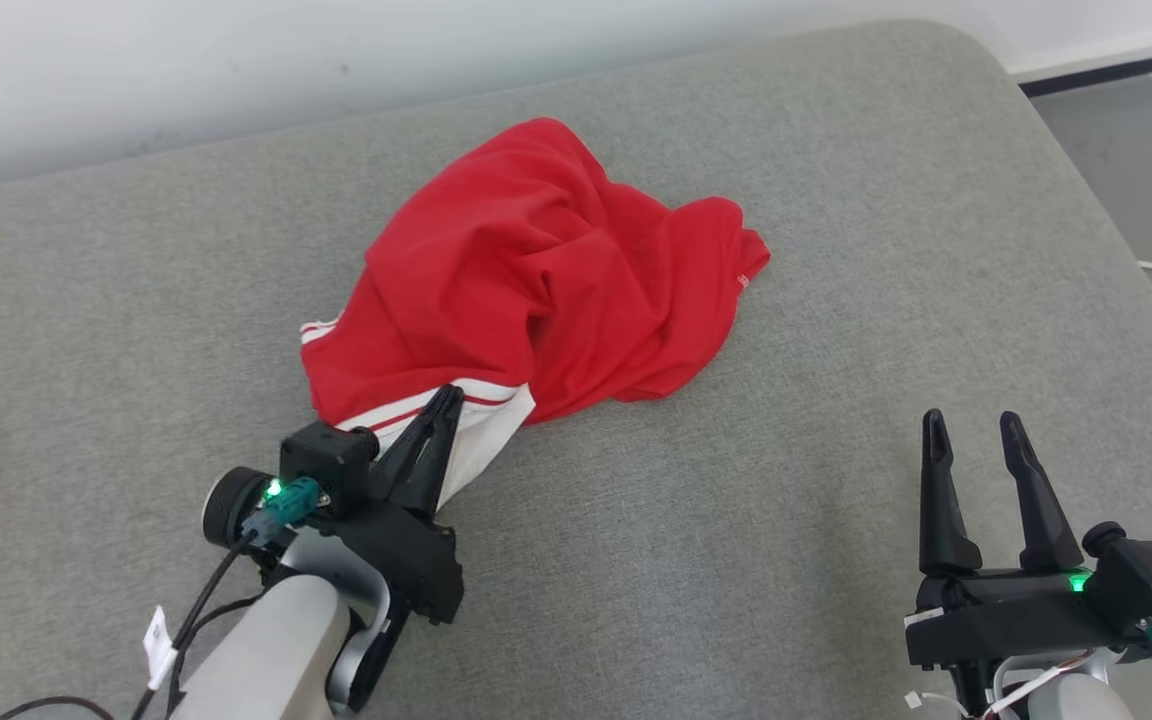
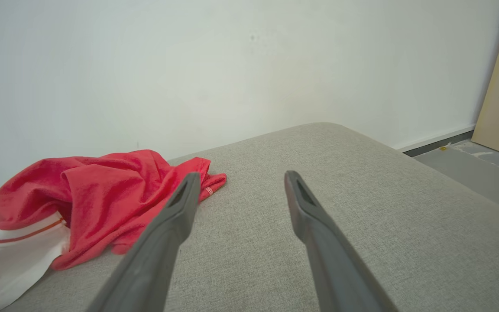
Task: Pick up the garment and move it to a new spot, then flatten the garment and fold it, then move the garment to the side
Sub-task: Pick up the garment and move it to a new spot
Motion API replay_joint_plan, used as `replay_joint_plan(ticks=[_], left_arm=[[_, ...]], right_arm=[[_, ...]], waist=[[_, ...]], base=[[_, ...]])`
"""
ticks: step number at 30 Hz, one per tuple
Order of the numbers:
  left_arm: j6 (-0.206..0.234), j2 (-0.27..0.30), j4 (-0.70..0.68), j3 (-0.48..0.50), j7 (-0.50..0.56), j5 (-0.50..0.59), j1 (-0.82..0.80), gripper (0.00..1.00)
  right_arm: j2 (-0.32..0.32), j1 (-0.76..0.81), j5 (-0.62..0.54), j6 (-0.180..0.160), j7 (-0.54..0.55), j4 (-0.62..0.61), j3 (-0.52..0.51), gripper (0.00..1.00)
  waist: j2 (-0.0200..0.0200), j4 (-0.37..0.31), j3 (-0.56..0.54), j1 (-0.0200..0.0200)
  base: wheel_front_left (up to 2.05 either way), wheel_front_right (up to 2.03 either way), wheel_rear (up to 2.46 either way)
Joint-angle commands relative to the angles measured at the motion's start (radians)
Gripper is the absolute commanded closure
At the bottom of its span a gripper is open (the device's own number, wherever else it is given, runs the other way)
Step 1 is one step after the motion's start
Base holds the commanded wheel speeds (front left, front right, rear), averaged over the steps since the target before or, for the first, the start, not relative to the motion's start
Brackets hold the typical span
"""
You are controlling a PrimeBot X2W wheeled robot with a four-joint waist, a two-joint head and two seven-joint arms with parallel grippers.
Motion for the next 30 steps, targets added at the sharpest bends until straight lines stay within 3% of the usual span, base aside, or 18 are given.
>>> replay_joint_plan(ticks=[1,2,15,30], left_arm=[[0.004,-0.006,-0.003,0.004,-0.007,0.015,0.006,0.55],[0.005,-0.01,-0.009,0.008,-0.01,0.023,0.008,0.0],[0.025,-0.005,-0.327,0.311,-0.01,0.186,0.163,0.0],[0.0,-0.044,-0.427,0.556,-0.01,0.29,0.448,0.0]], right_arm=[[0.0,-0.002,-0.012,-0.002,-0.001,0.002,0.001,0.0],[0.0,0.0,-0.013,-0.002,-0.001,0.003,0.004,0.0],[0.0,0.027,-0.055,-0.002,-0.001,0.001,0.018,0.0],[0.0,0.065,-0.089,-0.002,-0.001,0.015,0.039,0.0]], waist=[[-0.0001,0.016,-0.014,-0.0001],[-0.0001,0.023,-0.02,-0.0001],[-0.0001,0.153,-0.114,-0.0001],[-0.0001,0.228,-0.199,-0.0001]], base=[[0.0,0.0,0.0],[0.0,0.0,0.0],[0.0,0.0,0.0],[0.0,0.0,0.0]])
